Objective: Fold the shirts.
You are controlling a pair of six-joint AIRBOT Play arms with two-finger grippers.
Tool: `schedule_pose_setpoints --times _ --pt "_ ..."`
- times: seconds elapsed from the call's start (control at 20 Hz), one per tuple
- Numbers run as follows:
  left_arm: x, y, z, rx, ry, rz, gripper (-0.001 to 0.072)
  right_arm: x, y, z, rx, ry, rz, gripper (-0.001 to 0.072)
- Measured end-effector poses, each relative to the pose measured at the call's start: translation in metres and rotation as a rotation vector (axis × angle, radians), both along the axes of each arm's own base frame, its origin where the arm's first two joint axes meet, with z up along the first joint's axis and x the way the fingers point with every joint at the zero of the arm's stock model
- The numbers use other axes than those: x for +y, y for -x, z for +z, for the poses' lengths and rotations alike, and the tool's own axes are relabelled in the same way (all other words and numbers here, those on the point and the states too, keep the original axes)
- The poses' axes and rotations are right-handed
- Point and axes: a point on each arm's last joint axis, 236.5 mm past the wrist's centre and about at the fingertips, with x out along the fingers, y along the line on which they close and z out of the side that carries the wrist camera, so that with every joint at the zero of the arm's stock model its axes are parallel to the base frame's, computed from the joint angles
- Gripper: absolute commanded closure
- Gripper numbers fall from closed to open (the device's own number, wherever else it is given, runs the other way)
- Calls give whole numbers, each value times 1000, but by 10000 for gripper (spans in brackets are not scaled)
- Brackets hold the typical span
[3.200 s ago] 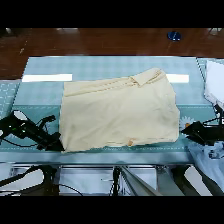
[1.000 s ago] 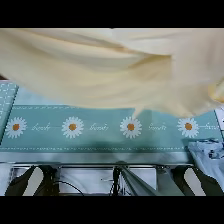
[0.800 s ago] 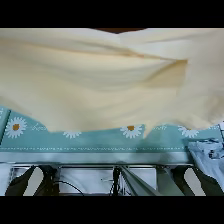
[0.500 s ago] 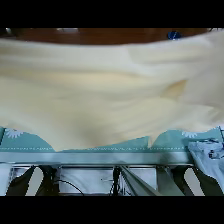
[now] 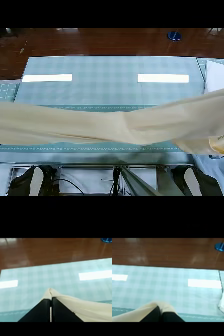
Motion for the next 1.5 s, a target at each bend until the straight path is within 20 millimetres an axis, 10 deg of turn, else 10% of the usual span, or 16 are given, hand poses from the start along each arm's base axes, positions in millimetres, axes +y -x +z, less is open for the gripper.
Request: schedule_pose_setpoints --times 0.35,0.55,0.75,1.05,1.35,1.5 --pt "30 -64 -97 306 188 -36 690 -22 -60 -57 210 -65 63 690" --pt "25 -84 -30 83 158 -79 690 -13 -92 31 -130 -43 114 690" --pt "2 -33 53 -148 8 -68 689 -4 -44 98 -357 34 71 690" --pt "-32 55 79 -290 22 -51 690 2 47 84 -340 71 -42 690" --pt "-36 48 21 -63 181 -147 690 -6 46 56 -248 5 -25 690" --pt "-23 9 -61 211 233 -158 691 -11 5 -27 64 -33 22 690"
